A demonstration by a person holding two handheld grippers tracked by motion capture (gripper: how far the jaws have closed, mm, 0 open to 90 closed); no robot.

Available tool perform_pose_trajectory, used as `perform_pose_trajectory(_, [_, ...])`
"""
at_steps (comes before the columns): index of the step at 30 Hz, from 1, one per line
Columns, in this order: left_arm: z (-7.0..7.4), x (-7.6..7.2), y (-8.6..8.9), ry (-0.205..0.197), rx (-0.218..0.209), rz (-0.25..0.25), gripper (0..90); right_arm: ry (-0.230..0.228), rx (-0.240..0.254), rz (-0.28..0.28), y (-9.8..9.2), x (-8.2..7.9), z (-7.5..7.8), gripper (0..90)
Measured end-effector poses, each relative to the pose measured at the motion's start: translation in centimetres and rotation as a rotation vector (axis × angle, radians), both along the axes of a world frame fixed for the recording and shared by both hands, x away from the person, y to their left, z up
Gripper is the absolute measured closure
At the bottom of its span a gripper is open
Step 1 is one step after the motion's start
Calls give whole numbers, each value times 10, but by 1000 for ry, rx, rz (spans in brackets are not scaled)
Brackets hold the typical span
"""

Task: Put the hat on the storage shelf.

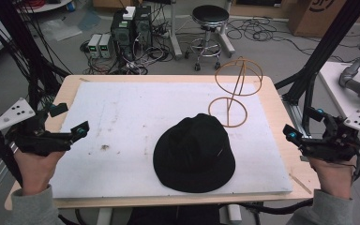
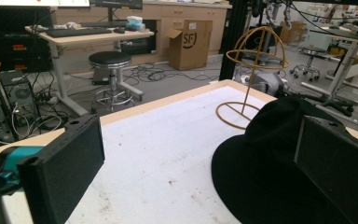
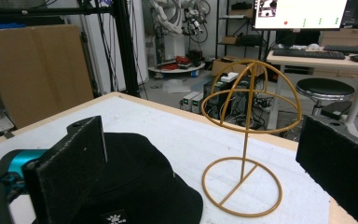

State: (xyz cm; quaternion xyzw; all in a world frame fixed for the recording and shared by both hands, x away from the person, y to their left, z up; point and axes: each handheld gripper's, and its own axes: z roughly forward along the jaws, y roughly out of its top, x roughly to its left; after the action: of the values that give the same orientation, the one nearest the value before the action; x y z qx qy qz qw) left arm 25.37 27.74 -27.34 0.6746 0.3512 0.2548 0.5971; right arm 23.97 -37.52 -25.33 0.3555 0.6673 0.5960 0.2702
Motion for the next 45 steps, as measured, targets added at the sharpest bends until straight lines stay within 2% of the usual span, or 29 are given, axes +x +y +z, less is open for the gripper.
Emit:
perform_pose_trajectory(4, [0, 3, -1, 5, -2, -3, 18, -12, -8, -2, -1, 0, 0, 12])
perform_pose_trajectory(6, [-1, 6, -4, 20, 8, 3, 18, -8, -6, -8, -2, 0, 0, 12])
perform_pose_trajectory(17, [-2, 11, -9, 24, 7, -7, 18, -15, 2, -27, -10, -8, 0, 12])
perform_pose_trajectory(23, [-3, 12, -6, 30, 4, -7, 18, -12, 3, -23, -11, -7, -1, 12])
perform_pose_trajectory(28, [-4, 7, -4, 35, 6, -1, 18, -9, -5, -1, -4, 1, -2, 12])
perform_pose_trajectory(33, [-6, -2, -4, 18, 16, 20, 18, -9, -21, 49, 14, 15, -2, 12])
perform_pose_trajectory(38, [-10, -7, -8, 35, 31, 11, 18, -3, -35, 92, 29, 25, -2, 12])
perform_pose_trajectory(39, [-11, -8, -8, 39, 30, 11, 18, 1, -46, 108, 37, 30, -3, 12])
perform_pose_trajectory(45, [-16, -16, -6, 57, 23, 11, 18, -1, -63, 159, 55, 45, -4, 12])
